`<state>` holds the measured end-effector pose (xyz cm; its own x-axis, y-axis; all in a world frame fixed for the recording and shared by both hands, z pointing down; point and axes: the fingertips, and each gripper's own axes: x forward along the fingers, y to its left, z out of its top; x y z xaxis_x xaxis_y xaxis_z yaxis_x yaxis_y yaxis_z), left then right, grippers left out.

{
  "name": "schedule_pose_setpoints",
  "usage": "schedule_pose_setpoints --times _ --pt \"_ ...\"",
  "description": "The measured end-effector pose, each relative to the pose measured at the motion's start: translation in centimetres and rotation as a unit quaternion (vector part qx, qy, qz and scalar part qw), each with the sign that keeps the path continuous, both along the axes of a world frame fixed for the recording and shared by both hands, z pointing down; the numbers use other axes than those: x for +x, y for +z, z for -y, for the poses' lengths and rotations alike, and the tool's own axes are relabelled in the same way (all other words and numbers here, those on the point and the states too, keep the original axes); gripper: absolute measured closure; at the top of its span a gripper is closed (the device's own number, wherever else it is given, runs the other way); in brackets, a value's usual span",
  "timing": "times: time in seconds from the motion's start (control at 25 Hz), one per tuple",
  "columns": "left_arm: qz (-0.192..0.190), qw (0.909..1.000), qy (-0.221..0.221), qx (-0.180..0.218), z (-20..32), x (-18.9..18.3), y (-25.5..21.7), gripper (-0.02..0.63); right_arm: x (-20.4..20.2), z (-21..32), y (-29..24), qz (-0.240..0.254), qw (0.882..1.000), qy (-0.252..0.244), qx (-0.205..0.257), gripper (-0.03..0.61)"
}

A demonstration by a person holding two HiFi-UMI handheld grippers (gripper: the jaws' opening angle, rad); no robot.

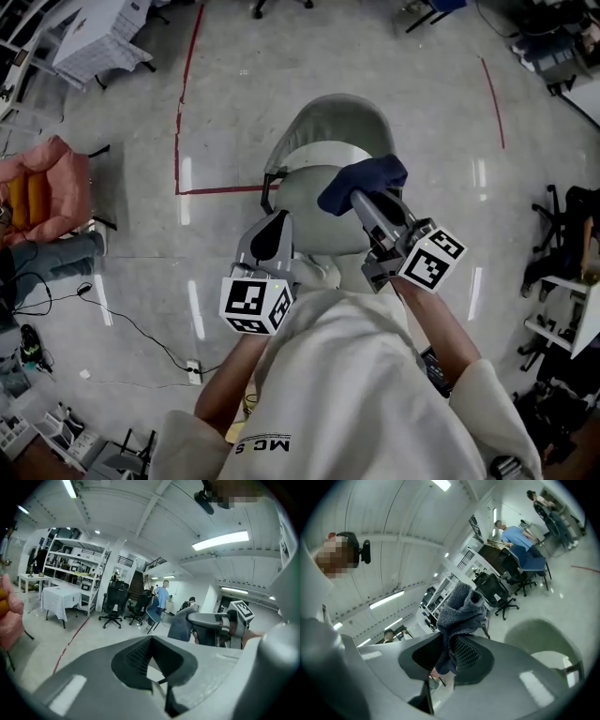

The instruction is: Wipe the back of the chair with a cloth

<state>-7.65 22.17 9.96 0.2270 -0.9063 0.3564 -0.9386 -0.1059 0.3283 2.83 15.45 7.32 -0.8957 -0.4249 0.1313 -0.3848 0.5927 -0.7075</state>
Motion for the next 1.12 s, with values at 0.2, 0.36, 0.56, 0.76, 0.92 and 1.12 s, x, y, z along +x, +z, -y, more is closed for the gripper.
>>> schedule_pose_setpoints --times 0.2,0.36,0.56,0.76,0.92,1.12 --pt "-0.005 0.9999 0.009 0.01 -0.7 -0.1 -1.6 0.614 -1.7 -2.3 -1.6 -0.056 0.996 -0.021 0.072 0.488" --pt "-0.002 0.9997 0.015 0.019 -1.6 0.7 -3.2 0.614 -2.4 -3.7 -2.6 -0.084 0.989 -0.044 0.114 0.488" --pt "0.002 0.9997 0.023 0.005 -2.4 1.6 -2.1 0.614 -2.3 -5.1 -1.9 -0.148 0.98 -0.015 0.133 0.488" --pt "0.014 0.9992 0.038 0.0 -2.9 2.5 -1.8 0.614 -1.9 -7.9 -0.2 -0.186 0.975 0.007 0.124 0.488" --pt "0.02 0.9988 0.044 -0.003 -3.3 2.5 -0.9 0.614 -2.0 -8.6 0.9 -0.194 0.974 0.012 0.119 0.488" --pt "0.021 0.9988 0.044 -0.007 -4.1 3.1 -1.2 0.614 -1.7 -9.8 0.9 -0.199 0.973 0.007 0.117 0.486"
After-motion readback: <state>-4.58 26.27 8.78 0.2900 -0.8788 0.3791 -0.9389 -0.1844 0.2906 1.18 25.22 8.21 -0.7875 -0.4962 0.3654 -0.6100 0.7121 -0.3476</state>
